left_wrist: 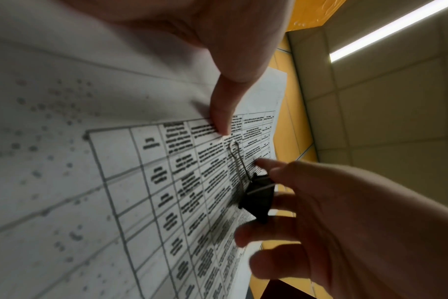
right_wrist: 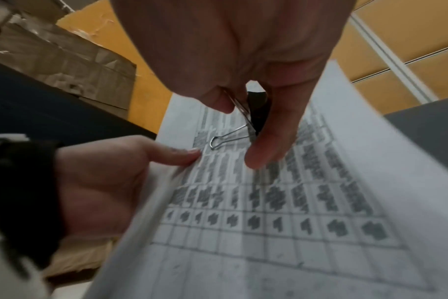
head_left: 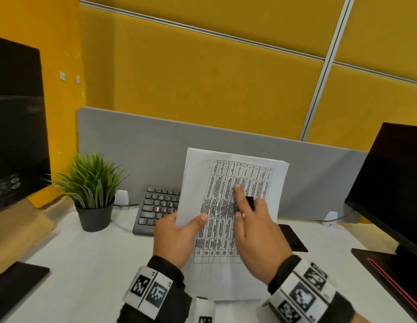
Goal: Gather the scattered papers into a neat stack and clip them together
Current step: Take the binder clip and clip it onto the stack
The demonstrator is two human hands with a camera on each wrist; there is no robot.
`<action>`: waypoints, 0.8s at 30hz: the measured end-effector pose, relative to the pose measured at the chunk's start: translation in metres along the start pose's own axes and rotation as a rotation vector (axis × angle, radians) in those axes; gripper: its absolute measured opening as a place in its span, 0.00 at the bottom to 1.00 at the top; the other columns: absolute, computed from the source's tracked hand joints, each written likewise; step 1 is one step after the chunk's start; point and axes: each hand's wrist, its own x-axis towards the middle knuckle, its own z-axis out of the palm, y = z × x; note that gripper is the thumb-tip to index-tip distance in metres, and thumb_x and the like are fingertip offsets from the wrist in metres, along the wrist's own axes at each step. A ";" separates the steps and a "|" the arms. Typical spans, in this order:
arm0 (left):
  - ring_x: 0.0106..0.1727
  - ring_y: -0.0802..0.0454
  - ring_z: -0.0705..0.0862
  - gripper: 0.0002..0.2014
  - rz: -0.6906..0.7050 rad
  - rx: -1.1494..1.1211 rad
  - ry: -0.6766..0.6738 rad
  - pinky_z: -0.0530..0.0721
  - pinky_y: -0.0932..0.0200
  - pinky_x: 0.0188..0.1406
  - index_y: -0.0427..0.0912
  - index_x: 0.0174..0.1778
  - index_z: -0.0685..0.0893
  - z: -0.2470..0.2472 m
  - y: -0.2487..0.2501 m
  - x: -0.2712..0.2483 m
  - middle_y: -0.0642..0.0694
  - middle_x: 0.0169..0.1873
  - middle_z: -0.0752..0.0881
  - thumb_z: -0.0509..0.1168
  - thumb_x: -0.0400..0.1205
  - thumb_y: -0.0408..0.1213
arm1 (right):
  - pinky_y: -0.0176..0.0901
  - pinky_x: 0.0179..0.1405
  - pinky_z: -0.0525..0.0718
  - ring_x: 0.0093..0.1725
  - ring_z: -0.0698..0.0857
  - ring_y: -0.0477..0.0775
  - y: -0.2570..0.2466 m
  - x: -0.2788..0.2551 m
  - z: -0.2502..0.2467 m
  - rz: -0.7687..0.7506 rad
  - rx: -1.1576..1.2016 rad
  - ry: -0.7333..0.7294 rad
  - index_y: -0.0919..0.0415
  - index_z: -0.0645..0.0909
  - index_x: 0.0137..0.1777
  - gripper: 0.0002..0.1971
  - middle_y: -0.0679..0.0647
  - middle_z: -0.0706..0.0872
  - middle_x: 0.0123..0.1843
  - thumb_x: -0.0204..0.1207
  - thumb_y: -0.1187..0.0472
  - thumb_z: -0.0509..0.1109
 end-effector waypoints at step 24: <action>0.42 0.47 0.89 0.06 0.028 0.089 -0.028 0.88 0.49 0.43 0.51 0.34 0.85 -0.002 0.013 -0.007 0.45 0.37 0.90 0.75 0.70 0.36 | 0.37 0.52 0.86 0.52 0.84 0.39 0.006 0.014 -0.041 -0.106 0.360 0.390 0.50 0.75 0.69 0.27 0.37 0.81 0.53 0.71 0.66 0.76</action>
